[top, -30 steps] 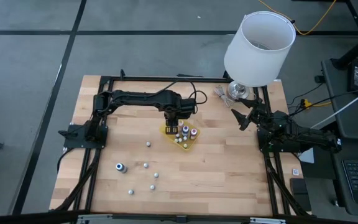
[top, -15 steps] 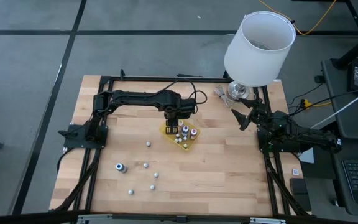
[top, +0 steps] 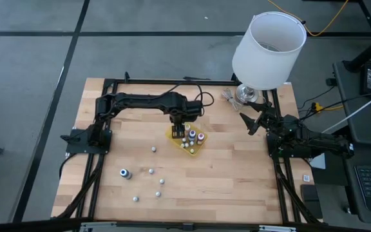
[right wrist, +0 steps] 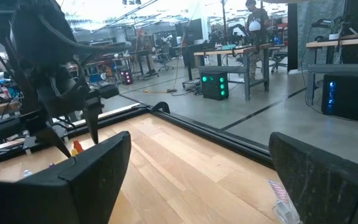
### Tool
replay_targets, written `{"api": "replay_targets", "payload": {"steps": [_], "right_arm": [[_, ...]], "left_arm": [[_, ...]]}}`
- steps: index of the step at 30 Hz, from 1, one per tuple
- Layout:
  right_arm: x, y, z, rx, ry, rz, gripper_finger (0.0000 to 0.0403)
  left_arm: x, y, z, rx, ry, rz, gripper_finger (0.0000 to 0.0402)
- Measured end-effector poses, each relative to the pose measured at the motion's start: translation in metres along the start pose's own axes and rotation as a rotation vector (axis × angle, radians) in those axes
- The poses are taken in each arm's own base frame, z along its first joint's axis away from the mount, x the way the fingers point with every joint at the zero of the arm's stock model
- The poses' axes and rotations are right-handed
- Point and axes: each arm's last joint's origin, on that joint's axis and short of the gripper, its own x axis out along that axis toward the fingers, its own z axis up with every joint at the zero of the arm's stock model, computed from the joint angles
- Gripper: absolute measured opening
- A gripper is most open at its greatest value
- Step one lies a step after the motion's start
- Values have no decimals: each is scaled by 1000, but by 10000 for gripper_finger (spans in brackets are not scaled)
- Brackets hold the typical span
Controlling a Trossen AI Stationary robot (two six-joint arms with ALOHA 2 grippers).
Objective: Pick & Place food coloring
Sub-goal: Put the large orange food coloring bottle into the yellow bin, then put the large blue food coloring bottle into the yellow bin
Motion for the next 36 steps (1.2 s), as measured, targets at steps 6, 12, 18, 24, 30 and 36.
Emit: {"api": "replay_targets", "payload": {"steps": [6,12,18,24,30,36], "right_arm": [[0,0,0,0,1,0,381],[0,0,0,0,1,0,381],[0,0,0,0,0,0,381],[0,0,0,0,0,0,381],[0,0,0,0,0,0,381],[0,0,0,0,0,0,381]], "left_arm": [[-18,4,-3,-55,-54,-9,247],[-42,11,-11,-139,-105,-11,270],[-67,17,-29,-253,-103,-12,281],[-100,19,-57,-379,-115,-15,277],[-106,5,-99,-425,-118,-38,277],[-100,-22,-140,-440,-99,-52,277]]}}
